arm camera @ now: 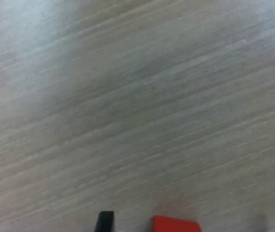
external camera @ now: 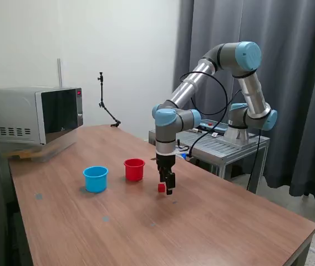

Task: Place red objects in the red bin, and blue objects in the blue bin.

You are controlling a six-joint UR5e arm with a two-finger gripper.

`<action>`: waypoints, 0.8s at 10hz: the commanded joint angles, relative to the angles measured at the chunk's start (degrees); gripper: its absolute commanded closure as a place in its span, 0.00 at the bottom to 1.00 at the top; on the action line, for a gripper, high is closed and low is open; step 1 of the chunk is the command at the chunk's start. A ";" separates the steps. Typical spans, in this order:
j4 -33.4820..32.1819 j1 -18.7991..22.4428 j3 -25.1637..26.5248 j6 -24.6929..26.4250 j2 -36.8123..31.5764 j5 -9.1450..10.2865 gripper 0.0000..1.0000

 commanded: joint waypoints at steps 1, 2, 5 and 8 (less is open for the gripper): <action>0.00 0.00 -0.14 0.00 0.00 0.00 0.00; 0.00 0.00 -0.32 0.00 0.00 -0.09 0.00; 0.00 0.00 -0.14 0.00 0.00 -1.32 0.00; 0.00 0.00 -0.06 0.00 0.00 -1.67 0.00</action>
